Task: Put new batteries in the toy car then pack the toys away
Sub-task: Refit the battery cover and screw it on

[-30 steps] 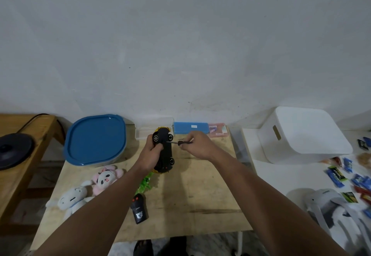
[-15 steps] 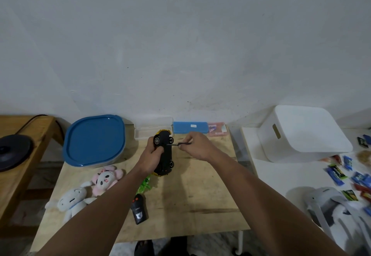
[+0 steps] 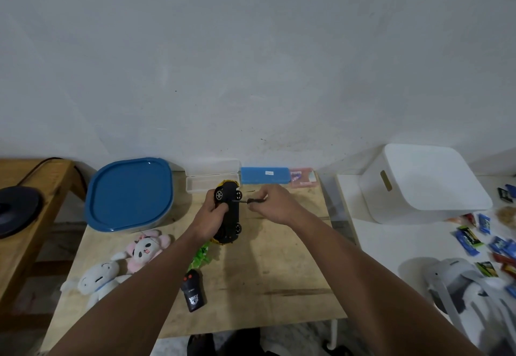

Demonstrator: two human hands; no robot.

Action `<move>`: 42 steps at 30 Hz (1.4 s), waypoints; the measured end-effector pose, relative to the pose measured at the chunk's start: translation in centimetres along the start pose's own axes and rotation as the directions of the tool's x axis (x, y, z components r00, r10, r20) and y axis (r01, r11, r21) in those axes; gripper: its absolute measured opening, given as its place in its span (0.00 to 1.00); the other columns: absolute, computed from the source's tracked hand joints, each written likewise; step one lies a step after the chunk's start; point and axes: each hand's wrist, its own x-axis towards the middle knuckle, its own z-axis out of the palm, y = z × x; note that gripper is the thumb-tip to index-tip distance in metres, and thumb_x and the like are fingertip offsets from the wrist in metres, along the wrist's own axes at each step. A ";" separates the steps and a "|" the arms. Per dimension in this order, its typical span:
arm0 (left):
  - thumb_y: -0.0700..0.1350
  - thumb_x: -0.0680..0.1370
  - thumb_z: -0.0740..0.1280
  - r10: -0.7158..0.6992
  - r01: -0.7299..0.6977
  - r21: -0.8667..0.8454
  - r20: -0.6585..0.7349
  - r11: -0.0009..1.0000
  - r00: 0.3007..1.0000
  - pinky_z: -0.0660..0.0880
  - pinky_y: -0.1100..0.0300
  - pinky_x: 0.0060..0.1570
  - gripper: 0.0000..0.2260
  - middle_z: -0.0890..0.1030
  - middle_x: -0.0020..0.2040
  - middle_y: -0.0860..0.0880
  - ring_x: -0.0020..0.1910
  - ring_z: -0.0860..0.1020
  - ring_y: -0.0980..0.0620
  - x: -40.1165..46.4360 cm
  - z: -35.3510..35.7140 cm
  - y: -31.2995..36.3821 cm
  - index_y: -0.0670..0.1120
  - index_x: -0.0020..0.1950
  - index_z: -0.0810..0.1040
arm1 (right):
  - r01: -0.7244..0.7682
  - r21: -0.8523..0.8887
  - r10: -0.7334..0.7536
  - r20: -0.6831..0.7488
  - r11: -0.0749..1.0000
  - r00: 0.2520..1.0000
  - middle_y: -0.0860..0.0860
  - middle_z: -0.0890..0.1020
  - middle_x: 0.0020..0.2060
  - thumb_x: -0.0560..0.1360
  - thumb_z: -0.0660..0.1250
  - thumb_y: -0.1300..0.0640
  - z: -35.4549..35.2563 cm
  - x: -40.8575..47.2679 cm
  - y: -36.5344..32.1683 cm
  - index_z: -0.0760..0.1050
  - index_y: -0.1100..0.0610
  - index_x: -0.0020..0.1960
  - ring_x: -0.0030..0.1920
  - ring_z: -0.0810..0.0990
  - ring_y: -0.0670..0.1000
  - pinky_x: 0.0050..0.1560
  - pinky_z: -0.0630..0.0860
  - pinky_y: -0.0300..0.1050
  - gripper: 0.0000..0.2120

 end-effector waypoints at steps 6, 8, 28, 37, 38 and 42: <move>0.39 0.83 0.59 -0.016 0.016 -0.014 0.008 1.000 1.000 0.72 0.61 0.42 0.15 0.77 0.56 0.45 0.50 0.77 0.53 0.4 0.0 0.0 0.49 0.69 0.68 | -0.014 0.023 0.015 -0.006 1.000 1.000 0.50 0.84 0.43 0.73 0.73 0.52 0.0 0.3 0.2 0.80 0.58 0.47 0.43 0.81 0.48 0.43 0.75 0.45 0.09; 0.39 0.83 0.59 -0.020 0.020 -0.018 0.009 1.000 1.000 0.72 0.61 0.42 0.15 0.77 0.56 0.46 0.50 0.77 0.53 0.5 0.1 0.0 0.50 0.69 0.68 | -0.007 0.012 0.007 -0.008 1.000 1.000 0.54 0.86 0.44 0.74 0.71 0.48 -0.1 0.5 0.3 0.83 0.58 0.46 0.45 0.83 0.52 0.48 0.79 0.50 0.12; 0.39 0.83 0.61 -0.060 0.061 -0.007 0.048 0.998 0.997 0.73 0.60 0.45 0.17 0.78 0.58 0.48 0.54 0.77 0.54 0.8 0.6 0.0 0.51 0.71 0.69 | 0.006 0.052 -0.008 0.023 0.999 1.000 0.45 0.81 0.38 0.72 0.76 0.55 -0.5 1.3 1.4 0.79 0.52 0.42 0.40 0.80 0.46 0.36 0.73 0.38 0.06; 0.39 0.83 0.61 -0.073 0.074 -0.025 0.056 0.997 0.996 0.73 0.60 0.47 0.18 0.79 0.58 0.47 0.55 0.77 0.53 1.2 1.1 -0.1 0.49 0.73 0.70 | -0.001 0.096 -0.005 0.056 0.995 0.998 0.45 0.78 0.35 0.75 0.73 0.53 -0.7 1.4 2.5 0.77 0.49 0.38 0.31 0.74 0.44 0.27 0.69 0.37 0.09; 0.39 0.83 0.61 -0.071 0.072 -0.023 0.055 0.997 0.996 0.73 0.60 0.48 0.18 0.79 0.59 0.47 0.55 0.77 0.52 1.3 1.1 -0.2 0.49 0.73 0.70 | -0.005 0.087 0.000 0.059 0.996 0.998 0.45 0.78 0.34 0.76 0.72 0.51 -0.9 1.4 2.4 0.76 0.48 0.37 0.31 0.74 0.44 0.27 0.68 0.37 0.10; 0.39 0.81 0.64 -0.067 0.068 -0.018 0.079 0.997 0.995 0.77 0.53 0.55 0.18 0.81 0.61 0.44 0.60 0.79 0.44 1.6 1.1 -0.5 0.48 0.71 0.74 | -0.003 0.080 -0.003 0.081 0.997 0.997 0.45 0.79 0.38 0.74 0.75 0.52 -0.7 2.0 2.9 0.78 0.52 0.43 0.34 0.76 0.44 0.28 0.68 0.36 0.07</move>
